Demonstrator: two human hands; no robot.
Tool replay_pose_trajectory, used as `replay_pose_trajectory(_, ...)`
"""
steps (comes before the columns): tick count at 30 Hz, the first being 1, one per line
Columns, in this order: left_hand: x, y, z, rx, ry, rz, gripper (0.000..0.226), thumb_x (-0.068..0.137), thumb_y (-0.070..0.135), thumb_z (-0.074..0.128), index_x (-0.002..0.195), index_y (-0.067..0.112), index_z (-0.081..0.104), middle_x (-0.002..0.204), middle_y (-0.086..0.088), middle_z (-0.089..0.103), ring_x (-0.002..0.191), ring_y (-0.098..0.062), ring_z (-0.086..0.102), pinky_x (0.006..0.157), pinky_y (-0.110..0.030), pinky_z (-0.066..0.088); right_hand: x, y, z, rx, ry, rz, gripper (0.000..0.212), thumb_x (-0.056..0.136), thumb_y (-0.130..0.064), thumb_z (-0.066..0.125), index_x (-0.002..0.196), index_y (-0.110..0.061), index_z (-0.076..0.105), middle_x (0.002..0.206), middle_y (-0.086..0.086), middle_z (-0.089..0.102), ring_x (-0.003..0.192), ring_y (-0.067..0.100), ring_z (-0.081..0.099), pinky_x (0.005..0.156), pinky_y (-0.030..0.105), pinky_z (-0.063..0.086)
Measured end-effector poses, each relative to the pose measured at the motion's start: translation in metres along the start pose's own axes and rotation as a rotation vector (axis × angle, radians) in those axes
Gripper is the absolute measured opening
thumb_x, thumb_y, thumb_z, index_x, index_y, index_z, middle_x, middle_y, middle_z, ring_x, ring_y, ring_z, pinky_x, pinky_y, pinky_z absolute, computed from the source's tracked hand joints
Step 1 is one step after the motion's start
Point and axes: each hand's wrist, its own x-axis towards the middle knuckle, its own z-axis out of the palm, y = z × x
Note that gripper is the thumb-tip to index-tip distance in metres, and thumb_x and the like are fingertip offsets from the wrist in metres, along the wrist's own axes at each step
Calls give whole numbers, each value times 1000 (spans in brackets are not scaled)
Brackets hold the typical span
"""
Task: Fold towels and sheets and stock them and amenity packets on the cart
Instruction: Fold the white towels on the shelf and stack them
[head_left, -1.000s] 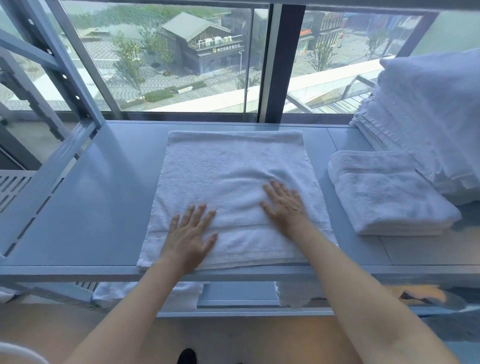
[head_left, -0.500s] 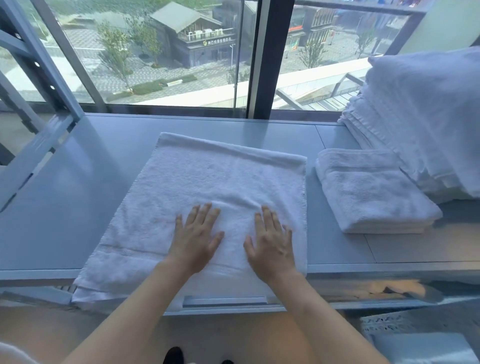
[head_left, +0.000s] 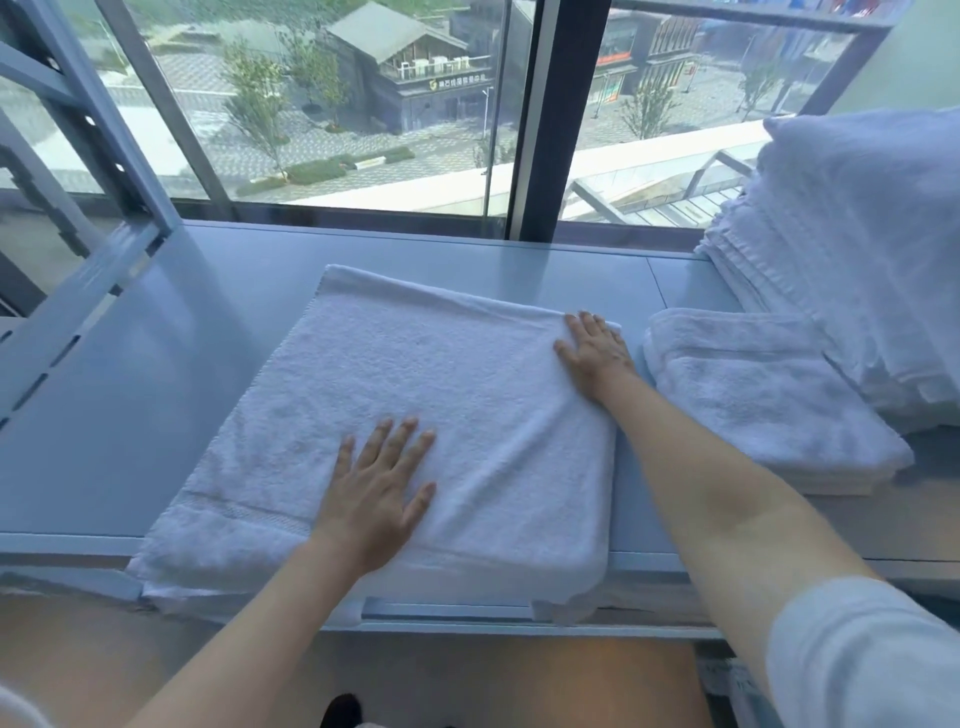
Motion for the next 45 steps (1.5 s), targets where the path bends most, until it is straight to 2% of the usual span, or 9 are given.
replay_pose_trajectory(7, 1, 4, -2, -16, -15, -19, 70, 98, 66, 10, 163, 41, 3, 171, 17, -9, 158, -11, -14, 127, -51, -5, 4, -15, 3, -54, 94, 34, 61, 109, -38, 30, 164, -15, 17, 172, 9, 9, 159, 28, 7, 128, 48, 6)
replay_pose_trajectory(12, -8, 21, -8, -12, -29, -75, 68, 101, 62, 31, 163, 37, 15, 172, 9, 6, 159, -19, 3, 126, -54, 6, -26, -63, 42, 90, 57, -145, 63, 106, -49, 34, 162, -22, 25, 173, 2, 11, 159, 25, 7, 126, 55, 6)
replay_pose_trajectory(15, -7, 31, -22, -9, 130, -55, 58, 93, 63, 41, 136, 27, 58, 139, 1, 57, 126, -29, 53, 97, -50, 47, -46, -69, 63, 38, 69, -189, 69, 104, -55, 33, 164, -25, 18, 173, -1, 8, 159, 24, 4, 127, 54, 3)
replay_pose_trajectory(17, 10, 27, -30, -31, 206, -29, 56, 91, 60, 39, 121, 21, 65, 119, 0, 63, 107, -29, 59, 81, -44, 50, -49, -67, 65, 25, 64, -227, 71, 104, -56, 32, 165, -25, 14, 173, -2, 5, 160, 22, 1, 127, 53, 1)
replay_pose_trajectory(21, 74, 1, -37, 34, 6, -1, 68, 102, 56, 40, 159, 23, 30, 166, -3, 28, 151, -29, 28, 114, -53, 33, -57, -61, 67, -20, 60, -288, 70, 104, -57, 30, 165, -28, 11, 173, -5, 1, 160, 19, -3, 128, 50, -1)
replay_pose_trajectory(23, 104, -22, -40, 33, -87, -25, 69, 105, 55, 36, 164, 25, 16, 172, 0, 11, 158, -24, 11, 123, -56, 18, -60, -58, 68, -28, 61, -300, 69, 104, -57, 30, 165, -30, 11, 173, -8, 0, 159, 16, -4, 128, 49, -1)
replay_pose_trajectory(36, 148, -128, -66, 67, -59, -454, 67, 107, 55, 27, 165, 23, 13, 173, -5, 7, 159, -27, 5, 124, -58, 10, -59, -61, 64, -12, 69, -288, 68, 104, -56, 34, 165, -36, 12, 173, -12, 2, 159, 11, -2, 128, 45, 0)
replay_pose_trajectory(41, 99, -80, -54, -9, 42, -128, 66, 105, 50, 38, 163, 24, 22, 172, -4, 14, 158, -26, 14, 122, -59, 18, -58, -61, 62, -26, 46, -280, 69, 104, -56, 35, 165, -35, 11, 173, -12, 1, 159, 11, -2, 128, 45, 0)
replay_pose_trajectory(45, 39, -59, -30, -2, -52, 14, 73, 96, 67, 14, 163, 38, 17, 173, 7, 6, 159, -20, 2, 124, -58, 13, -58, -62, 61, -27, 38, -281, 69, 104, -56, 35, 165, -35, 12, 173, -12, 1, 159, 12, -1, 128, 45, 0)
